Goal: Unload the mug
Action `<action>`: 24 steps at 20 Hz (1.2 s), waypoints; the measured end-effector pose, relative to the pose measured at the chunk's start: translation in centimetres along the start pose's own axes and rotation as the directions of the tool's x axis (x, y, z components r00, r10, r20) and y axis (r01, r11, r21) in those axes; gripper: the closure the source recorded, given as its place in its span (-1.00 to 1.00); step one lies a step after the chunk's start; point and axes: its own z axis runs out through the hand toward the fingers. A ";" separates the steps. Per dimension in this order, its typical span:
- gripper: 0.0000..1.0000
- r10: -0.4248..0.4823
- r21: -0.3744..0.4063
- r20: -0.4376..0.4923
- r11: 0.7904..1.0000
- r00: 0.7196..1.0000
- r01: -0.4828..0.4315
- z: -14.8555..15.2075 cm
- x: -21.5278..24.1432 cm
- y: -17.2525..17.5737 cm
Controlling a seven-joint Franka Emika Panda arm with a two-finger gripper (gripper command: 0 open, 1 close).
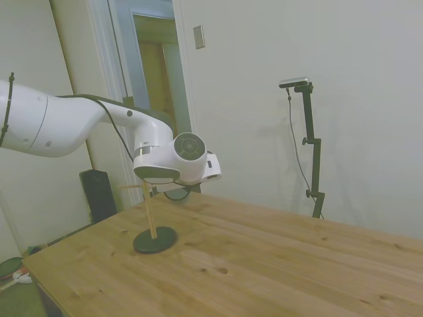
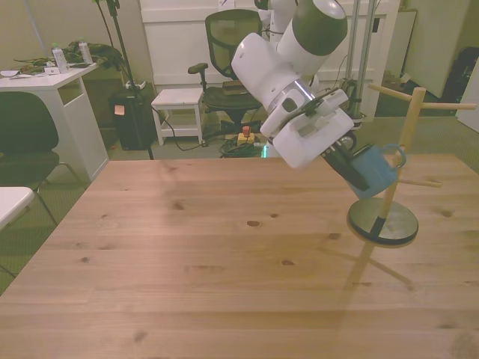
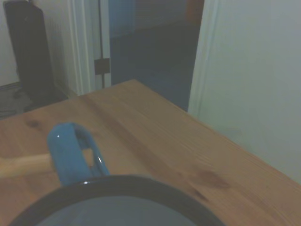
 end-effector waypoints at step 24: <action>1.00 0.588 -0.501 -0.069 0.678 0.806 -0.537 -10.4 2.5 11.6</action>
